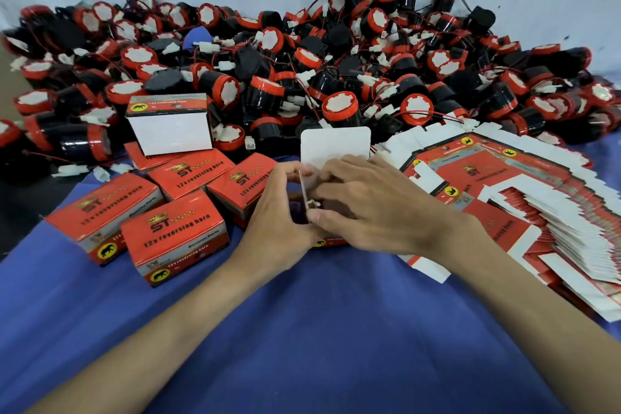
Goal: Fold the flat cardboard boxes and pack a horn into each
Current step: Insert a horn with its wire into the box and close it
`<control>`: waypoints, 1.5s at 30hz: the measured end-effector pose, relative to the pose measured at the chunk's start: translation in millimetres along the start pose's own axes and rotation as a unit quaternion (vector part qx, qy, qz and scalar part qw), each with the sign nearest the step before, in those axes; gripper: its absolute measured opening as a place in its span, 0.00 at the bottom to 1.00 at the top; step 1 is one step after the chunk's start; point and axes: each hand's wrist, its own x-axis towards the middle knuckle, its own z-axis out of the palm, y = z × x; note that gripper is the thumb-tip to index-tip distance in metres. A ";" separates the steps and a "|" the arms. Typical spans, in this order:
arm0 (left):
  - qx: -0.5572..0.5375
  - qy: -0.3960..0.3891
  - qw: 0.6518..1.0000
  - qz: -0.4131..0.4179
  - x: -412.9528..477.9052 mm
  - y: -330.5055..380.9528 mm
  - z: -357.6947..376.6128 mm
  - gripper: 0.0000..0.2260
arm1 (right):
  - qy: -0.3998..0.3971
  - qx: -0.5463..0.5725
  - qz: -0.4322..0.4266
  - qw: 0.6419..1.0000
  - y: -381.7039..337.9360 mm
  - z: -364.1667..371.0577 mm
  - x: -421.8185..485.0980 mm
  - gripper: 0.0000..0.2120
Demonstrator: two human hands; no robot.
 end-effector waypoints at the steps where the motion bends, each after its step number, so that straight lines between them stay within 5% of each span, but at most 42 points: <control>1: -0.006 -0.001 1.000 0.000 -0.9 -0.3 -0.7 0.28 | -0.004 0.017 0.006 1.000 -1.0 -0.5 -1.0 0.24; 11: -0.089 -0.101 0.991 -0.020 0.6 -1.2 -12.5 0.20 | -0.027 0.076 0.011 0.997 14.1 -1.1 -0.1 0.14; 28: -0.145 -0.096 0.985 -0.014 0.2 -1.0 -9.7 0.18 | -0.051 0.065 0.027 0.996 8.9 -1.5 0.8 0.18; 33: -0.156 -0.085 0.984 -0.022 1.1 -2.2 -10.2 0.21 | -0.031 -0.021 0.028 0.999 7.3 3.4 0.8 0.19; 45: -0.139 -0.065 0.988 -0.010 -1.3 -0.6 -7.9 0.13 | 0.024 0.033 -0.014 0.999 3.9 2.9 -3.2 0.08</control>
